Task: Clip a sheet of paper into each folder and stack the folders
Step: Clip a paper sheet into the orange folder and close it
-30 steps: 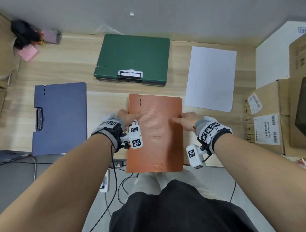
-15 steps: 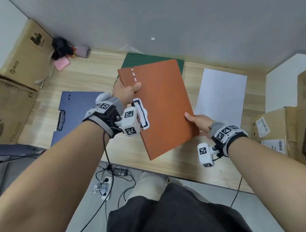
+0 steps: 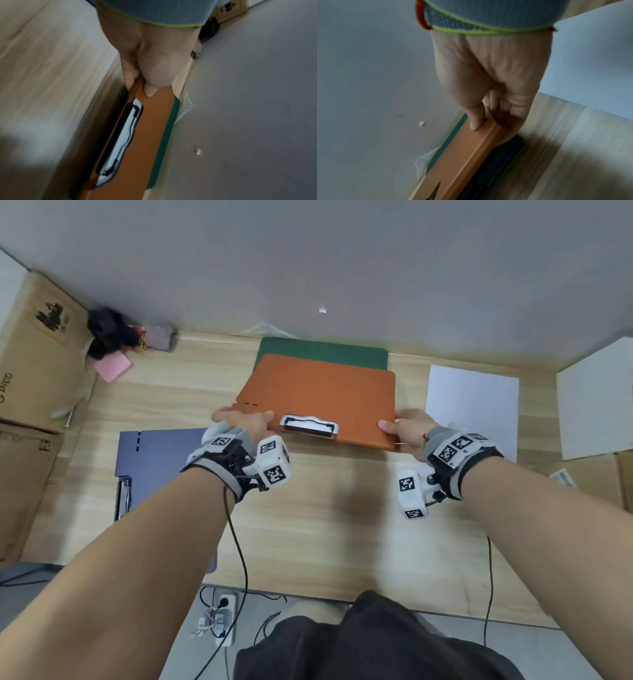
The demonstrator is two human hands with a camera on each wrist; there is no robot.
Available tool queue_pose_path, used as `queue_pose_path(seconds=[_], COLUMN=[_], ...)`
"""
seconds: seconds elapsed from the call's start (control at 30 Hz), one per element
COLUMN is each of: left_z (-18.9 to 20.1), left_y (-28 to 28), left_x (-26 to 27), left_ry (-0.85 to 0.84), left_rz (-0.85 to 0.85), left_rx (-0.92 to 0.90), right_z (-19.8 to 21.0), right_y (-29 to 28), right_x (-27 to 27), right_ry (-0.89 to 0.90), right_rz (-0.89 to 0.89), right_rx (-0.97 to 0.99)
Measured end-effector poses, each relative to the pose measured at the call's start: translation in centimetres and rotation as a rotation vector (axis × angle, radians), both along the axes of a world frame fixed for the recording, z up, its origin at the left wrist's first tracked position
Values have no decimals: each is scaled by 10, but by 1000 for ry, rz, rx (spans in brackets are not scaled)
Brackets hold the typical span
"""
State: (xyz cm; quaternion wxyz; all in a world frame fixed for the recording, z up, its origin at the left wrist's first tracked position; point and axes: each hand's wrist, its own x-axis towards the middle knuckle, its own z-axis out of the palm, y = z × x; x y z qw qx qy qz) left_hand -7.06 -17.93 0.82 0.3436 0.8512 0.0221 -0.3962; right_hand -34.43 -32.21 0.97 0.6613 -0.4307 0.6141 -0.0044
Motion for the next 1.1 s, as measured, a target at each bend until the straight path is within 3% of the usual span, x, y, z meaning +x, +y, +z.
queue_pose_path(seconds=[0.33,0.53,0.73,0.97,1.1], left_z=[-57,-36,-60,-54,-37], left_y=[-15,-28,-33,-37,-54], left_x=[43,43,59,54,36], left_ry=[-202,-223,-206,-219,-474], left_rz=[-267,-387,-550,-609,-492], left_rx=[348,405,395,404,447], right_z=[-46,-47,-47,-48,-46], right_y=[-31,-33,-33,-34,-36], right_x=[34,46,50,54,47], right_ry=[213,273,357,422,400], right_rz=[76,130,210,283,270], right_rx=[-142,-179,-208,-211,-215])
